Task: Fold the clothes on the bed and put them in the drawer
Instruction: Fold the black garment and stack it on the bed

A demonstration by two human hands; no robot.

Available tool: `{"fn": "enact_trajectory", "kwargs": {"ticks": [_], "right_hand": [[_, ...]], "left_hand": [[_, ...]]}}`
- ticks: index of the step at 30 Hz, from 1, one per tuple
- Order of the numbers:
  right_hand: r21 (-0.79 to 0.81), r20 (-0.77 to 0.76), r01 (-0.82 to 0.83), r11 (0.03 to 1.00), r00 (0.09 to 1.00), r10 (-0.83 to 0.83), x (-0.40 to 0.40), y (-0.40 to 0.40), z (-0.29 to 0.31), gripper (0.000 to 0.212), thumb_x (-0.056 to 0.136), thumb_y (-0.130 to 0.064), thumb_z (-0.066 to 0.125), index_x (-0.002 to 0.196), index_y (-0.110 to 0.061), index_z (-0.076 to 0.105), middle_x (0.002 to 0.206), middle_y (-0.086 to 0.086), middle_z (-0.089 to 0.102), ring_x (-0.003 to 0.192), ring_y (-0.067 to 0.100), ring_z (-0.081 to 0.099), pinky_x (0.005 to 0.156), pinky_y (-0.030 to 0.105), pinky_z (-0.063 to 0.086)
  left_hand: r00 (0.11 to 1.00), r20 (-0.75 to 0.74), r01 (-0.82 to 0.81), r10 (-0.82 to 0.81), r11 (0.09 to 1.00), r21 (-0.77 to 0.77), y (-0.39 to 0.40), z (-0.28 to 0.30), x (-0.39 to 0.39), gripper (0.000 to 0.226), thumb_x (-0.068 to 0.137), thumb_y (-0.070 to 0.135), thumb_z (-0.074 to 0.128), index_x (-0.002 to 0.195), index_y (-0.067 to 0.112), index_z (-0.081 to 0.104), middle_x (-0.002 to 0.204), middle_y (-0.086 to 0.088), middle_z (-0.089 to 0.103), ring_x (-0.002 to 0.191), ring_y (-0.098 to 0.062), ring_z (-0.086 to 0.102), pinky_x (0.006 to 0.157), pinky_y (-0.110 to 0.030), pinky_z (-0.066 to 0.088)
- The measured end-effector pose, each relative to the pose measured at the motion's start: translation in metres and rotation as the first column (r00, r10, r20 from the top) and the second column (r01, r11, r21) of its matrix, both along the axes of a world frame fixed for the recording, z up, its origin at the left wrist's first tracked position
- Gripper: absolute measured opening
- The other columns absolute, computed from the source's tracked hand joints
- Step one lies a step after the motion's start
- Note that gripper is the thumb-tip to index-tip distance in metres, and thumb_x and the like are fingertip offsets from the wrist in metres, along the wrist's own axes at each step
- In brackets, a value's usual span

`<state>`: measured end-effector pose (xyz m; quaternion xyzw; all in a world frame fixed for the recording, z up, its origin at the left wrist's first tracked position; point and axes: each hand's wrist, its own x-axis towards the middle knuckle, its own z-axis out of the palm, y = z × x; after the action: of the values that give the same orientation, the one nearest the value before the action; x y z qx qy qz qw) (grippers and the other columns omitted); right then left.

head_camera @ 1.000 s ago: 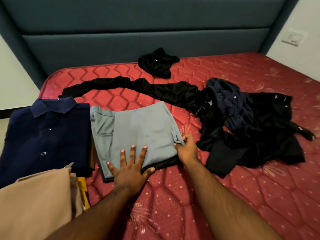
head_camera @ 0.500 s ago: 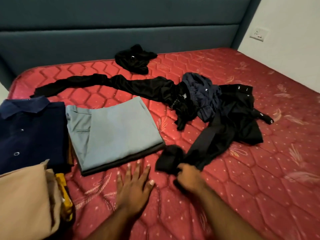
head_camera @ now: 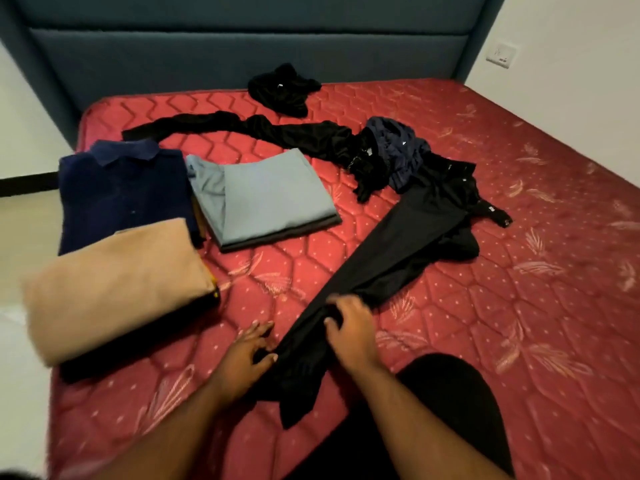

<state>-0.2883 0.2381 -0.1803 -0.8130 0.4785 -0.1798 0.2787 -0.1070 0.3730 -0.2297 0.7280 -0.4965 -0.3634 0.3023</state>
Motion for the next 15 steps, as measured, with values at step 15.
{"fn": "enact_trajectory", "kwargs": {"ticks": [15], "right_hand": [[0.388,-0.024,-0.511,0.767,0.827,0.562,0.039,0.160,-0.009,0.028,0.085,-0.032,0.054,0.101,-0.012,0.065,0.095,0.014,0.065,0.089,0.027,0.060,0.080,0.036,0.044]], "left_hand": [[0.783,-0.297,-0.603,0.546,0.783,-0.151,0.165,0.035,0.001,0.054,0.077,0.023,0.054,0.130,0.020,0.054,0.135,0.001,0.056,0.127,-0.012,0.049,0.111,-0.026,0.034]]}}
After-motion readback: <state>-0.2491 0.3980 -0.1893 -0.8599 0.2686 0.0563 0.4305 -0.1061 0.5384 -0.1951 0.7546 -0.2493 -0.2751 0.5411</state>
